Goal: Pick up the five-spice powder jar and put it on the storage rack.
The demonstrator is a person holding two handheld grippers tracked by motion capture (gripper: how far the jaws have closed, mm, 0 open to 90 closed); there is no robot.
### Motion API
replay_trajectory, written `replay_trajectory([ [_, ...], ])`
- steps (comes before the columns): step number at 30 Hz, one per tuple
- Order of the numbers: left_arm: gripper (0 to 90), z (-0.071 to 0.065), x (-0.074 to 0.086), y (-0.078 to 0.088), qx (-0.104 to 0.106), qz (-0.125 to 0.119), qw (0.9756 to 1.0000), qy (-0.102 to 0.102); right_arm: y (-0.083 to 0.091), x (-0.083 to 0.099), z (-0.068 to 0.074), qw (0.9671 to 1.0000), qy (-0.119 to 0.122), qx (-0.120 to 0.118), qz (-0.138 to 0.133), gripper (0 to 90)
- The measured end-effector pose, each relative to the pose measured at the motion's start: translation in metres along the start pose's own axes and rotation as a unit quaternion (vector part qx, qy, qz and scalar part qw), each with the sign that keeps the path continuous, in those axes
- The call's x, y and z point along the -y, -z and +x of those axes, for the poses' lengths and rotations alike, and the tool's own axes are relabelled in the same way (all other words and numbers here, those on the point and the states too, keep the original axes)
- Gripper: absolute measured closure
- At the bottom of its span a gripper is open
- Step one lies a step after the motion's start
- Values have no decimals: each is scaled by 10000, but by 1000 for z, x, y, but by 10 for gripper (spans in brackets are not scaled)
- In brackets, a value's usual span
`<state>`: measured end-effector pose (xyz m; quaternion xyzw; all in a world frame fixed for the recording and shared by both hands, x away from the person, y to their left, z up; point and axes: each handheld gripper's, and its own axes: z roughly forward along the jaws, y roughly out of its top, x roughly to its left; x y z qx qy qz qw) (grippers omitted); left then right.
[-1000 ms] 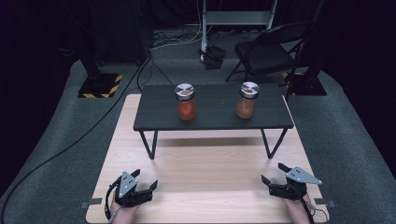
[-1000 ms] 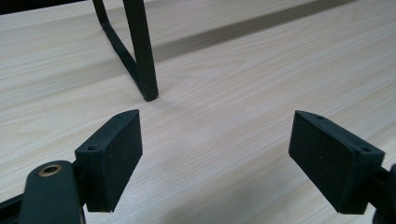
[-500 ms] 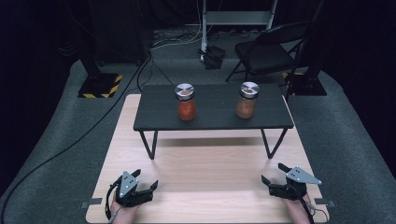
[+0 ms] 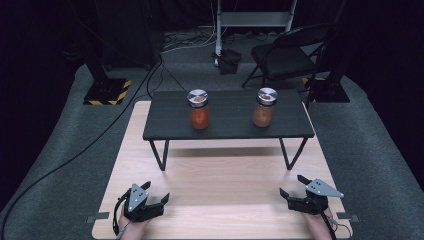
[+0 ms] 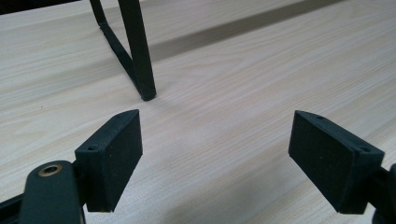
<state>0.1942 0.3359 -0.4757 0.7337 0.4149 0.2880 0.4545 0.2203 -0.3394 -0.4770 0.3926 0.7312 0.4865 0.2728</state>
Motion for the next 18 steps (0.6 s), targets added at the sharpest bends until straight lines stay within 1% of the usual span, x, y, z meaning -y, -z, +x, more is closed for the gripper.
replay_trajectory([
  [18,175,0,0,0,-10,-6,10000,-11,0,0,0,10000,-13,12,14,111],
])
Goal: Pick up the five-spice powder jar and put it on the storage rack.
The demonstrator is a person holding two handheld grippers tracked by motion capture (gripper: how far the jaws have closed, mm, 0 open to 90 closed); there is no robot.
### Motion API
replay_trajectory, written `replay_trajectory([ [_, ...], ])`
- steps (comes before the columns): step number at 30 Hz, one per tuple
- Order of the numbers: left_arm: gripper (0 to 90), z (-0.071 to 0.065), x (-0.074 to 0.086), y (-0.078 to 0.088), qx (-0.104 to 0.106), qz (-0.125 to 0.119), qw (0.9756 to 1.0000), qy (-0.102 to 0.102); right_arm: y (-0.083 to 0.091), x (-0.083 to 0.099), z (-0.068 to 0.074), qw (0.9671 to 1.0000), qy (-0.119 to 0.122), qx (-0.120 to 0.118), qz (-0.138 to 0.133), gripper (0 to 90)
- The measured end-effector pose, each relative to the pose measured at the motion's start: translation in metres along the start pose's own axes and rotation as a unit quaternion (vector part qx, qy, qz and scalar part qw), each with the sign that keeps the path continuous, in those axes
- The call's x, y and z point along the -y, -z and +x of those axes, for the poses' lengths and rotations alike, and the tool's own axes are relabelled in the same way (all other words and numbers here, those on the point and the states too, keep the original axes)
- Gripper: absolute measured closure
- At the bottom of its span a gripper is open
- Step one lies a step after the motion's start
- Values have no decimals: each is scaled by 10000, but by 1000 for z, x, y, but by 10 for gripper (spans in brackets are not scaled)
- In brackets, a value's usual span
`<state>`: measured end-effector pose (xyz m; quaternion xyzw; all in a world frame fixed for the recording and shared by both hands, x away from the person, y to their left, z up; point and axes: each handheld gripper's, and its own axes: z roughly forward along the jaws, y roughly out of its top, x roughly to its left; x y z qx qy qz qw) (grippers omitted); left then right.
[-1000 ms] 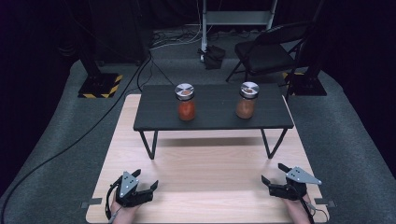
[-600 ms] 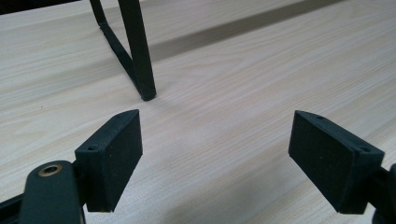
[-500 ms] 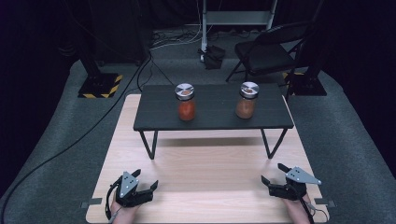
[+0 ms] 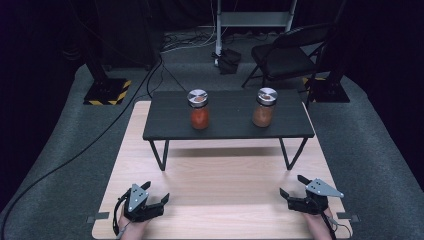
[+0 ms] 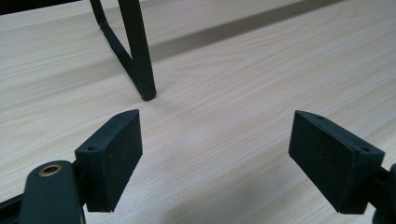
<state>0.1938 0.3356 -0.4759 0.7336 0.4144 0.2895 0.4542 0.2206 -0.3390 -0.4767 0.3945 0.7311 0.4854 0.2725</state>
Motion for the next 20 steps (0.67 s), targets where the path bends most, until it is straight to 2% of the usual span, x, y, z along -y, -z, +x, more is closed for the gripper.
replay_trajectory([
  [20,175,0,-1,-1,17,23,10000,18,0,0,0,10000,3,11,3,110],
])
